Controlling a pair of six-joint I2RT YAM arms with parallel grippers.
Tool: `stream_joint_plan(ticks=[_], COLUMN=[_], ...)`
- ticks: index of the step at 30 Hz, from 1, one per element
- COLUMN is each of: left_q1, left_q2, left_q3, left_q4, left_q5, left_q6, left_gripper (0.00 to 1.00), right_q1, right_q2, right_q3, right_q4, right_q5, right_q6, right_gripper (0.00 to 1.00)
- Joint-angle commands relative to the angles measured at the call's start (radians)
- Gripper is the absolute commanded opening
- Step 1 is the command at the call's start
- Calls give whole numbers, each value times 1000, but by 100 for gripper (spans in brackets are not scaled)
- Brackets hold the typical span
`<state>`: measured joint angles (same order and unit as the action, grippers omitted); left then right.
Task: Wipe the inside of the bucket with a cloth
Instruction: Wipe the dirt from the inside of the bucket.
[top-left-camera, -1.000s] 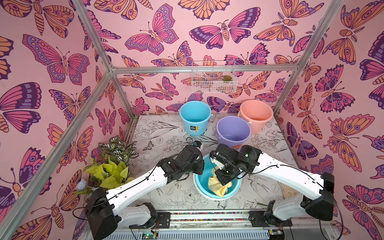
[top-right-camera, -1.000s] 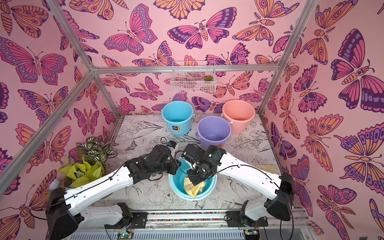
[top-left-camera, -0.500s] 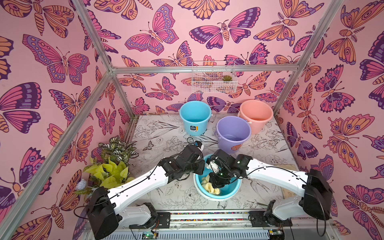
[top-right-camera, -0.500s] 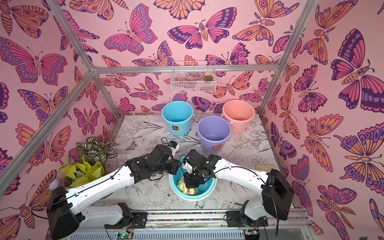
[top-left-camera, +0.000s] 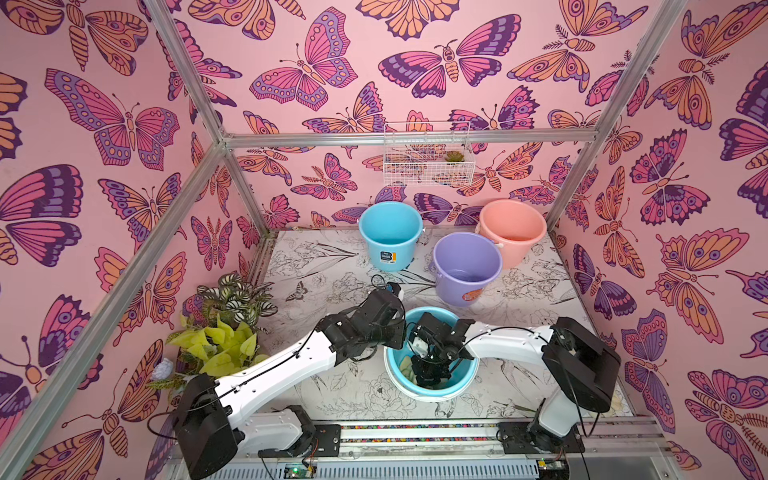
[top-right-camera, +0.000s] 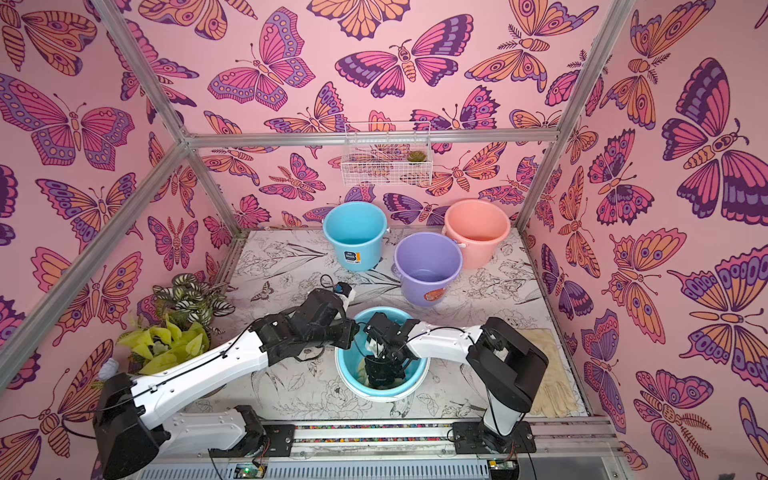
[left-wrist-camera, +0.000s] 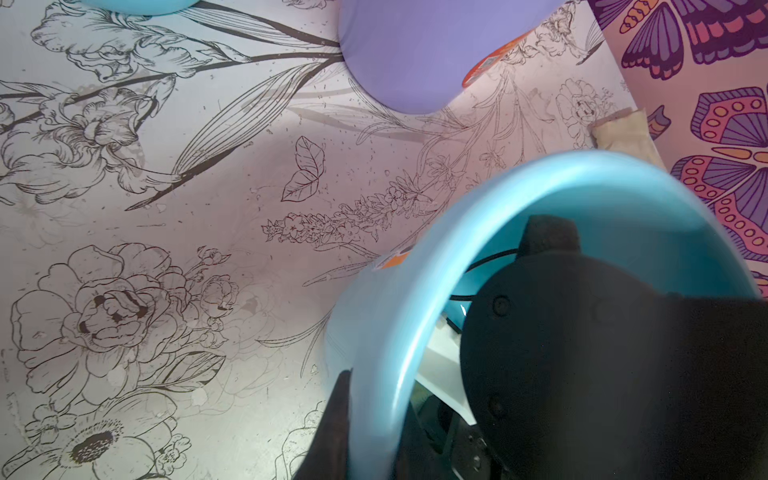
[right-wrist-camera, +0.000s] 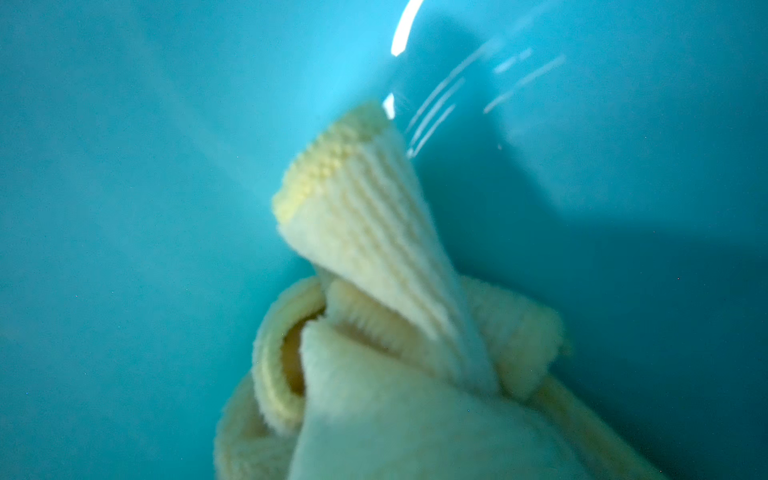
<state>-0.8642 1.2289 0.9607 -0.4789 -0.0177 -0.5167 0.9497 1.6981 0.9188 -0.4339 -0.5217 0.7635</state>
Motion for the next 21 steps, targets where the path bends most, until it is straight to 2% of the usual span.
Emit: stream_joint_plan(ticks=[1, 5, 13, 21], left_q1=[-12, -12, -12, -12], left_q2=[-12, -12, -26, -30], left_q3=[21, 24, 17, 18], left_q4=[76, 76, 76, 77], left_q5=[44, 41, 35, 36], left_q6=[-2, 1, -4, -14], left_gripper=[0, 0, 0, 0], right_q1=[6, 6, 6, 6], right_q2=[54, -32, -294, -444], right_q3=[-20, 8, 58, 41], right_q4=[6, -58, -211, -39], right_q5=[86, 80, 79, 29], right_q6=[11, 7, 25, 200], right_gripper=[0, 0, 0, 0])
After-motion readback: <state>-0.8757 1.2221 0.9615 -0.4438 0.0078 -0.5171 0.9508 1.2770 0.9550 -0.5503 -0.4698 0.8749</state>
